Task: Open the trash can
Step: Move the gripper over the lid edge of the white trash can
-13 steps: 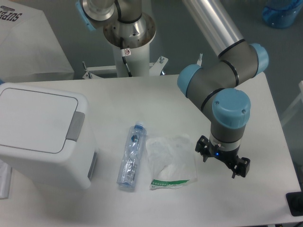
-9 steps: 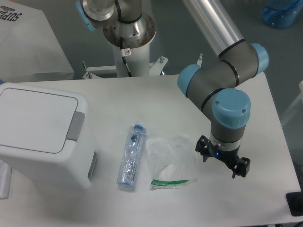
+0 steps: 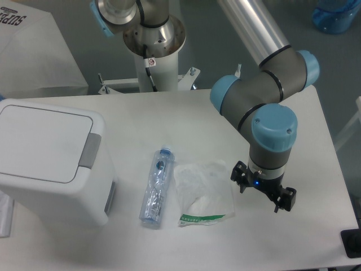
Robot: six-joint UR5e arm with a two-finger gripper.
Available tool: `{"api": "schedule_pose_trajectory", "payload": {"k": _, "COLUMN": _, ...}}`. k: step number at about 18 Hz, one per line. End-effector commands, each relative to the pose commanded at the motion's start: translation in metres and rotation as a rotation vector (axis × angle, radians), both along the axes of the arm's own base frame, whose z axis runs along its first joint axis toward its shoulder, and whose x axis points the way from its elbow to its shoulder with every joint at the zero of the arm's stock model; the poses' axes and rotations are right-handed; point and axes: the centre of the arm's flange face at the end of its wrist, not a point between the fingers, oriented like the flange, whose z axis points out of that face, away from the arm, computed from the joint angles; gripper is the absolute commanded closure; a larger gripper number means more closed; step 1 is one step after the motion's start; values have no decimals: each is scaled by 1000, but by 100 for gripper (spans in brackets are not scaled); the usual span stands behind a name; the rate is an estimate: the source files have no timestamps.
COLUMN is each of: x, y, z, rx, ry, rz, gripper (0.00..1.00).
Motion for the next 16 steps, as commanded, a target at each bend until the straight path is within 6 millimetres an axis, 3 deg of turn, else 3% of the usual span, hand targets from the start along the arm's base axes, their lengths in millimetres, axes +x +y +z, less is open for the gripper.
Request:
{"api": "schedule_pose_trajectory", "payload": {"k": 6, "x": 30, "y": 15, "z": 42, "rx": 176, "ry": -82, "rz": 131, "gripper": 0}}
{"api": "schedule_pose_trajectory", "payload": {"k": 13, "x": 116, "y": 50, "z": 99, "rx": 256, "ry": -98, "rz": 193, "gripper": 0}}
{"api": "schedule_pose_trajectory", "payload": {"k": 16, "x": 145, "y": 54, "z": 129, "rx": 347, "ry": -166, "rz": 252, "gripper": 0}}
